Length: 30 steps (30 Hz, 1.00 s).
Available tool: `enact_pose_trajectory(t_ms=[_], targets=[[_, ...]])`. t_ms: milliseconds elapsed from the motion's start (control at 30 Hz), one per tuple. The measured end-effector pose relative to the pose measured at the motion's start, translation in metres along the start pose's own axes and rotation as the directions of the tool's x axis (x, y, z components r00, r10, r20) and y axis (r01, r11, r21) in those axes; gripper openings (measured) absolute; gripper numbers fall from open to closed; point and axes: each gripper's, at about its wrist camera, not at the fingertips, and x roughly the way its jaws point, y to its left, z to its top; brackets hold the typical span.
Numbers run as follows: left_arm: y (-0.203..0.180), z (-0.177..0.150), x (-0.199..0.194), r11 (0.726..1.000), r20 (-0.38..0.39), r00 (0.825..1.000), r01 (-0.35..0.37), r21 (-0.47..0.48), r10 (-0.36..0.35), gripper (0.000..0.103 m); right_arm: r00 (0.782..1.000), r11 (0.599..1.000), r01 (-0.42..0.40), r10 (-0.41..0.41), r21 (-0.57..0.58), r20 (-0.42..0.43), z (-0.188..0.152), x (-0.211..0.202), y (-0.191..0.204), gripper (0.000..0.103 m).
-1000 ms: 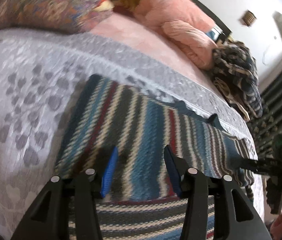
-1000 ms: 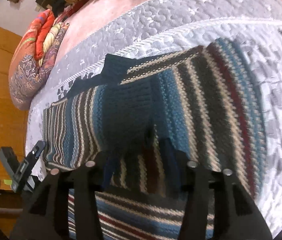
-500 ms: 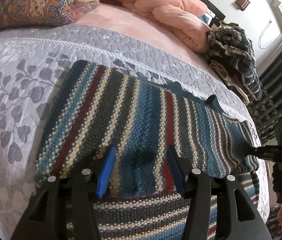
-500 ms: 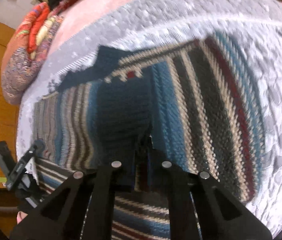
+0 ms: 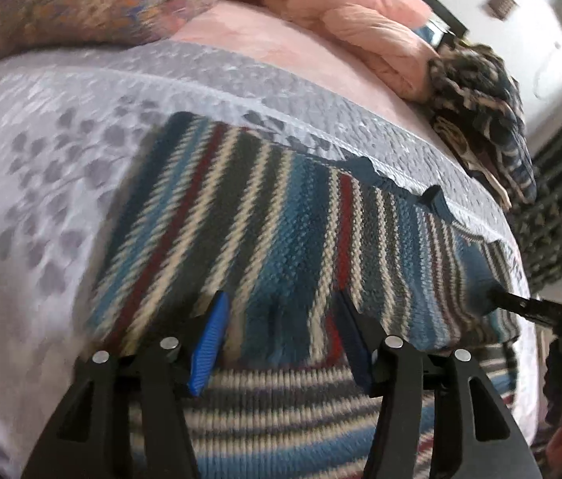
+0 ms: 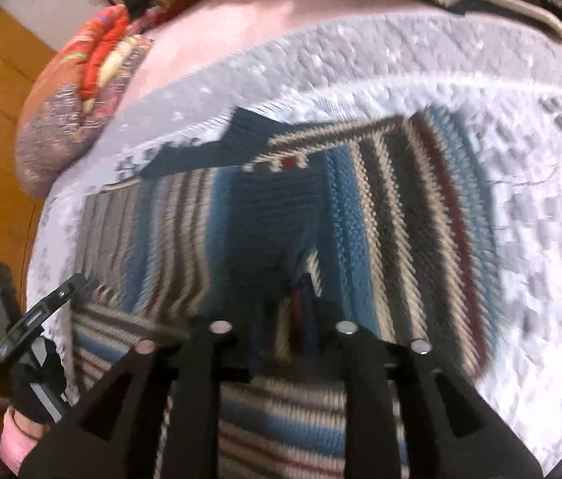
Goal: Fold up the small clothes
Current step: 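Grasp the sweater hem ribbing with both tools, fingers closing on the edge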
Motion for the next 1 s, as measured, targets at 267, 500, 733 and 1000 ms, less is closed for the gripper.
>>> enact_pose_trajectory(t_ms=[267, 500, 733, 1000], targets=[[-0.001, -0.074, -0.090, 0.991, -0.155, 0.979, -0.128, 0.044, 0.133, 0.065, 0.997, 0.999, -0.042, 0.042, 0.010, -0.067, -0.080, -0.079, 0.004, 0.037], [0.030, -0.160, -0.127, 0.983, -0.310, 0.934, -0.186, 0.002, 0.177, 0.068, 0.988, 0.999, 0.038, -0.042, -0.030, -0.148, -0.183, -0.109, -0.004, 0.047], [0.051, -0.217, -0.136, 0.964, -0.460, 0.882, -0.198, -0.177, 0.097, 0.068, 0.947, 0.989, 0.007, 0.040, 0.145, -0.318, -0.261, -0.095, -0.028, 0.047], [0.057, -0.245, -0.135, 0.956, -0.487, 0.862, -0.245, -0.163, 0.138, 0.068, 0.927, 0.987, 0.066, -0.006, 0.149, -0.374, -0.299, -0.088, -0.034, 0.047]])
